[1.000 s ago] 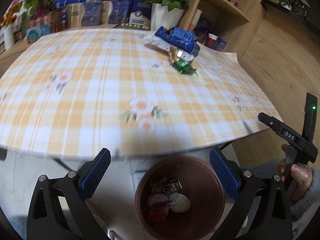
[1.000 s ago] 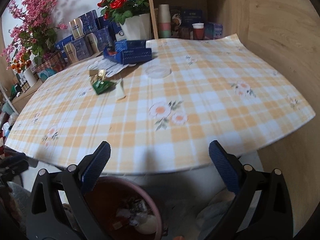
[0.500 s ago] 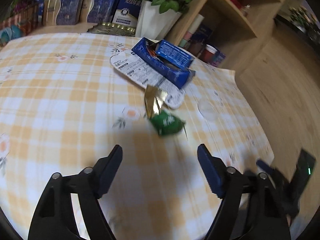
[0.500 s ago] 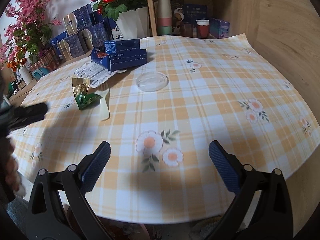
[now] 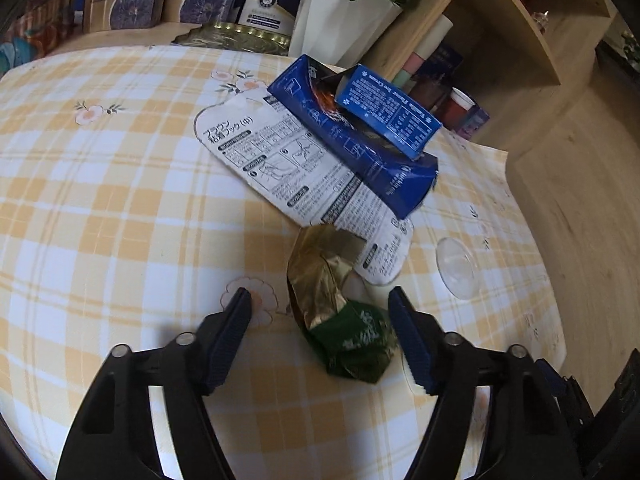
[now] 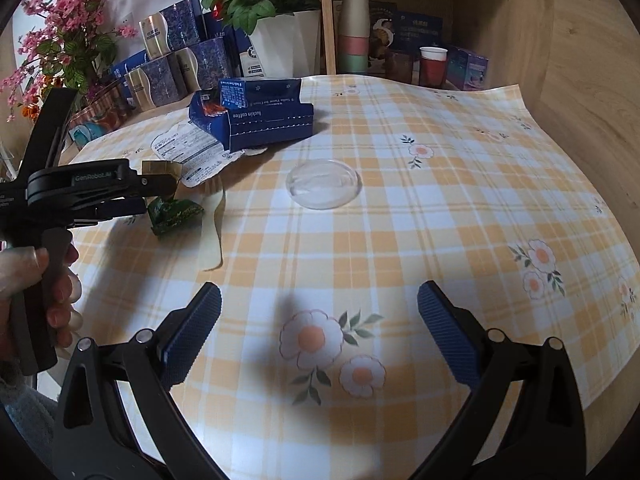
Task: Collect trash
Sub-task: 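Grasp the gold-green candy wrapper with the left gripper while the right grasps the white fork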
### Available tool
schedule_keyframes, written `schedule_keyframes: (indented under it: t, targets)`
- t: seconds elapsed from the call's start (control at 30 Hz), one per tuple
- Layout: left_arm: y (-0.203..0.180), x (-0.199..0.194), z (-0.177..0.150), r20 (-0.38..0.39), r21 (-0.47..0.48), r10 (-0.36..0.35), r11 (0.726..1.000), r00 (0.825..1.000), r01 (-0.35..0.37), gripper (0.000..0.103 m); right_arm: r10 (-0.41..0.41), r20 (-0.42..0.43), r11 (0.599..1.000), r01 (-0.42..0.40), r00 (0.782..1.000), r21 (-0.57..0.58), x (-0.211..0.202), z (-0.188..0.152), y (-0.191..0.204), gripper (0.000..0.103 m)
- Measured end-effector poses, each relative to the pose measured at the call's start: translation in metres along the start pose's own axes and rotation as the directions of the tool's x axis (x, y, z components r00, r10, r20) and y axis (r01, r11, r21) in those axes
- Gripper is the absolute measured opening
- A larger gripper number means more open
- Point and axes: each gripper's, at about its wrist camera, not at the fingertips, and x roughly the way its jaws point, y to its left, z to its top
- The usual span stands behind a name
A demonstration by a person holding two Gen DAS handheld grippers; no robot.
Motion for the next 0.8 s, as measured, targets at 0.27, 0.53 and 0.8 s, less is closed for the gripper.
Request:
schedule_keyframes:
  t: [0.27, 0.53, 0.8]
  targets:
    - [0.018, -0.021, -0.009, 0.019, -0.014, -0.059, 0.998, 0.998, 0.060, 0.022, 0.035, -0.008, 0.994, -0.036, 0.999, -0.100, 0.015, 0.018, 0.025, 0.096]
    - [0.043, -0.081, -0.034, 0.059, 0.019, -0.060, 0.998, 0.996, 0.059, 0.022, 0.144, -0.099, 0.980, -0.156, 0.985, -0.126, 0.052, 0.046, 0.064, 0.063]
    - [0.069, -0.116, -0.063, 0.062, -0.037, -0.063, 0.997, 0.996, 0.066, 0.021, 0.140, -0.166, 0.971, -0.168, 0.976, -0.168, 0.079, 0.057, 0.090, 0.043]
